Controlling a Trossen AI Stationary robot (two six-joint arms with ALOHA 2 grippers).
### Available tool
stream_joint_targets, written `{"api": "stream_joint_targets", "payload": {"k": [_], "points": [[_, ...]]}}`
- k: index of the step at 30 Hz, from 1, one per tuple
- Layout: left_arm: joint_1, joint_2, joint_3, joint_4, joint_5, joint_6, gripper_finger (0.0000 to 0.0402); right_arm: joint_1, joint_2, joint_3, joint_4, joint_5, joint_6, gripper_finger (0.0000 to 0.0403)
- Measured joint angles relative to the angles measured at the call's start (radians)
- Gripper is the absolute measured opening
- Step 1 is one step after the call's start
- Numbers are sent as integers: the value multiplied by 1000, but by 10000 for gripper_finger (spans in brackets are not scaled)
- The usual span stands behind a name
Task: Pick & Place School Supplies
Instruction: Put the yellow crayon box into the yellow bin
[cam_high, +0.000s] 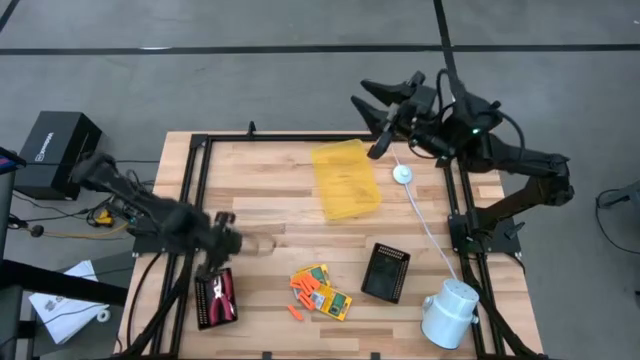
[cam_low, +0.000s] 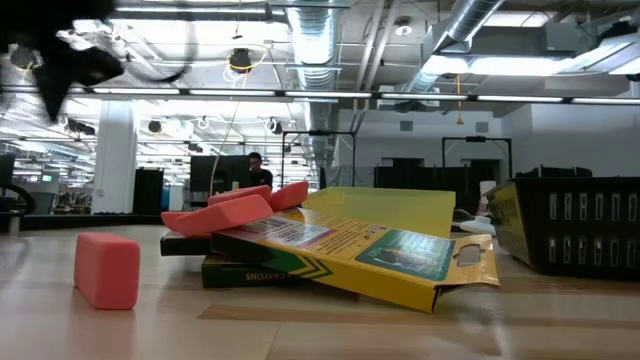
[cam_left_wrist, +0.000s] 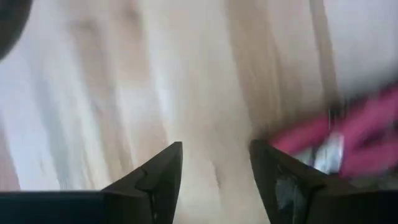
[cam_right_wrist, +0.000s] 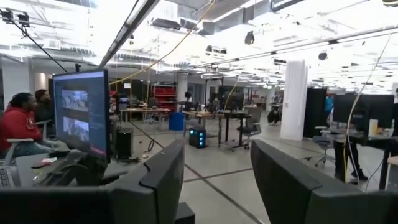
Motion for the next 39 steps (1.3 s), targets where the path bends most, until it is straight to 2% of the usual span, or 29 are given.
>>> {"api": "stream_joint_targets", "payload": {"k": [5,9,15,19,22,27,33,39], "points": [[152,-155,0,201,-45,-130,171,0,0,82,-172,-1,2,173],[211,-206,0,427,-125,-171,168,0,-1,132,-371,-1,79,170],[265,-172,1,714,-209,-178,167,12,1,144,-731,-1,301,166],[294,-114,0,803,-250,-178,167,40,22,111,-966,-8,457,164],[314,-62,0,858,-260,-177,167,64,40,62,-1079,-57,544,166],[344,9,0,941,-255,-177,167,106,59,-50,-1073,-94,598,169],[360,57,0,996,-254,-176,167,107,72,-178,-990,-205,640,166],[360,69,0,996,-255,-176,167,107,74,-339,-813,-344,641,169]]}}
